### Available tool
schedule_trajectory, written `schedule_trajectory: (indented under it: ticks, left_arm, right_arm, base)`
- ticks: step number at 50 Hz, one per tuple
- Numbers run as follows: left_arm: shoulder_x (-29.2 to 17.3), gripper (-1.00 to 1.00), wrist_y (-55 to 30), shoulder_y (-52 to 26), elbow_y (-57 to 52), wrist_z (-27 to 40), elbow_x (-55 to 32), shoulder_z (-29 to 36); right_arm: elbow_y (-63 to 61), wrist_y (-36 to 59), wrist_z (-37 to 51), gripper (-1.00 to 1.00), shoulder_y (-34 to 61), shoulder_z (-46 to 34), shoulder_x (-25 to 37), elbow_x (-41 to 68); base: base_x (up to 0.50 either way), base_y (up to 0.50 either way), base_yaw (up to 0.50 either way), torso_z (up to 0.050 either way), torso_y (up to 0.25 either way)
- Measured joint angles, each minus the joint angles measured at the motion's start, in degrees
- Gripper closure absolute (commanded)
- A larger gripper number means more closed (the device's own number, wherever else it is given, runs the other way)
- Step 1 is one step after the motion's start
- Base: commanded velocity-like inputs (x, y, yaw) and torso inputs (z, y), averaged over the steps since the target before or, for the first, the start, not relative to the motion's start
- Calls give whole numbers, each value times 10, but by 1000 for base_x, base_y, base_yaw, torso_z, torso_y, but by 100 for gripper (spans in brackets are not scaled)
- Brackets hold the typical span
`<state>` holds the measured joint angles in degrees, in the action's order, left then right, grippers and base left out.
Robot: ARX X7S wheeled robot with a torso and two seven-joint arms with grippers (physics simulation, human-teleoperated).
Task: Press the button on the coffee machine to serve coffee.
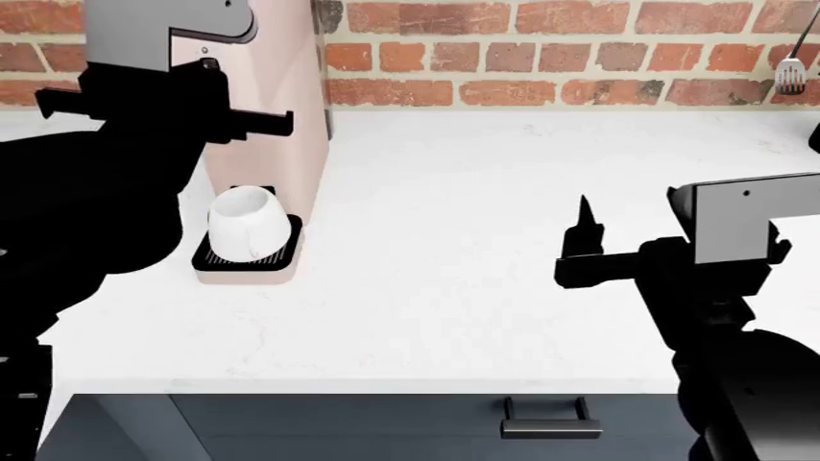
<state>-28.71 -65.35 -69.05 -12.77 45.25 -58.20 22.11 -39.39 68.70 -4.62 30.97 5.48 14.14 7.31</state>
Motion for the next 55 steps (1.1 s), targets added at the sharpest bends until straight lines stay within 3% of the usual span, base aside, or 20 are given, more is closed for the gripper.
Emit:
schedule_trajectory:
  ticks: [55]
  left_arm:
    - [3, 100, 34, -3, 41, -33, 27, 32]
  right_arm:
    - [21, -24, 10, -100, -11, -1, -3, 11]
  base:
    - [0, 0, 0, 0, 0]
